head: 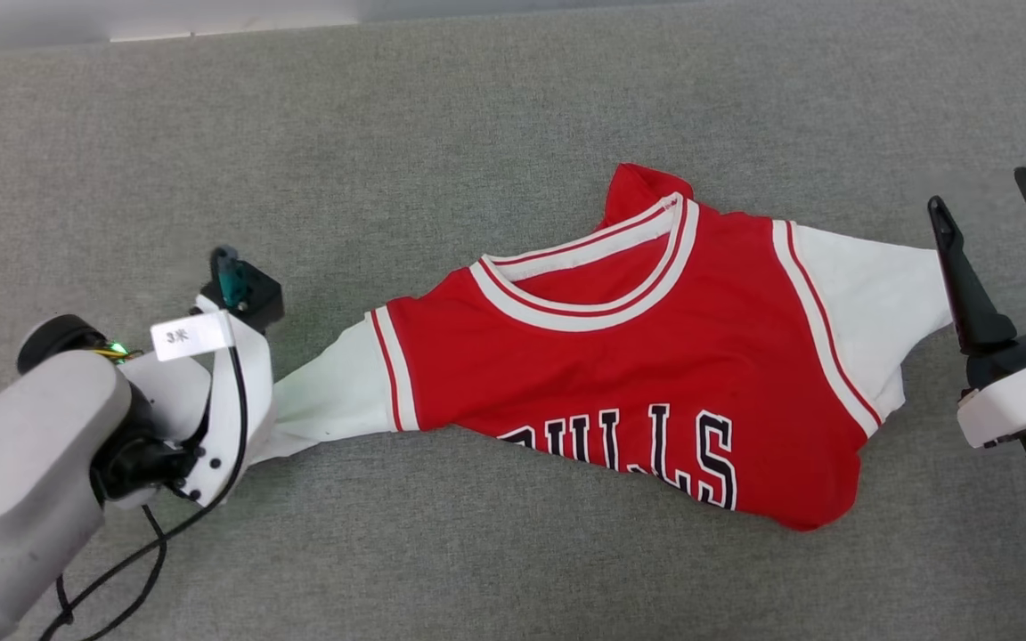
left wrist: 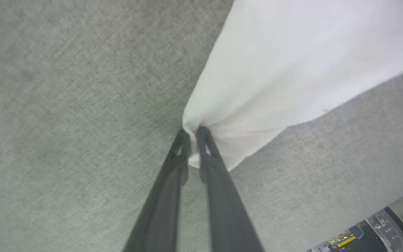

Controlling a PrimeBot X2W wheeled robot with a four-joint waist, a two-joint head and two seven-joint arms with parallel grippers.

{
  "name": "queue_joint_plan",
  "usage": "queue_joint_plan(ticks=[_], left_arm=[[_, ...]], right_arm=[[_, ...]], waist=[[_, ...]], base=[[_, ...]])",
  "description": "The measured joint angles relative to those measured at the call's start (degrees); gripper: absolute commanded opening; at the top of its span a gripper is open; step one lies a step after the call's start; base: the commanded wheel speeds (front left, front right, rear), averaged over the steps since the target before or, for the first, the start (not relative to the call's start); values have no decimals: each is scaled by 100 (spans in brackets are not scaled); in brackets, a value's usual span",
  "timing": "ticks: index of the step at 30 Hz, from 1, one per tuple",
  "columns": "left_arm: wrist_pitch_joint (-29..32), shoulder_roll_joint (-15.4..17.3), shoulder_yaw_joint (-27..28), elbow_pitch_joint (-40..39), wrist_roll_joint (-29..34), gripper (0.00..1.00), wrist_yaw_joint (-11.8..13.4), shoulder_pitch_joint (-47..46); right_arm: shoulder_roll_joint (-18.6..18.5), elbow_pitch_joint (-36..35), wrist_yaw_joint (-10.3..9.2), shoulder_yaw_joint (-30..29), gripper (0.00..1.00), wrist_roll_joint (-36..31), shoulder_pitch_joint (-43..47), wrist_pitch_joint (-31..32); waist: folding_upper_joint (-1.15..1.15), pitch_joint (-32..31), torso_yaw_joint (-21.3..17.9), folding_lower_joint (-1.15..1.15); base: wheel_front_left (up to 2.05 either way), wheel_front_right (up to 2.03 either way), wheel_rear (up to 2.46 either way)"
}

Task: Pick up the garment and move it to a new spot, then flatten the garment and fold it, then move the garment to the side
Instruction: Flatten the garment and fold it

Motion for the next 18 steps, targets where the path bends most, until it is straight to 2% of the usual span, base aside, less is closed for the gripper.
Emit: queue_joint_plan(ticks=[5,11,15,18], left_arm=[[-378,29,-123,-7,-102,0,0,-10],[-1039,221,74,-193,-177,0,0,-75],[-1308,402,252,-448,-202,0,3,-131],[-1435,487,359,-676,-202,0,71,-138]], right_arm=[[-92,24,0,-143,100,49,-4,2],[-547,-153,0,-333,100,114,-201,297],[-1106,-193,0,-186,100,482,-445,1061],[-1680,-154,1,252,100,1046,-660,1991]], waist=[[0,-149,70,0],[0,-339,236,0],[0,-398,359,0],[0,-372,436,0]], base=[[0,0,0],[0,0,0],[0,0,0],[0,0,0]])
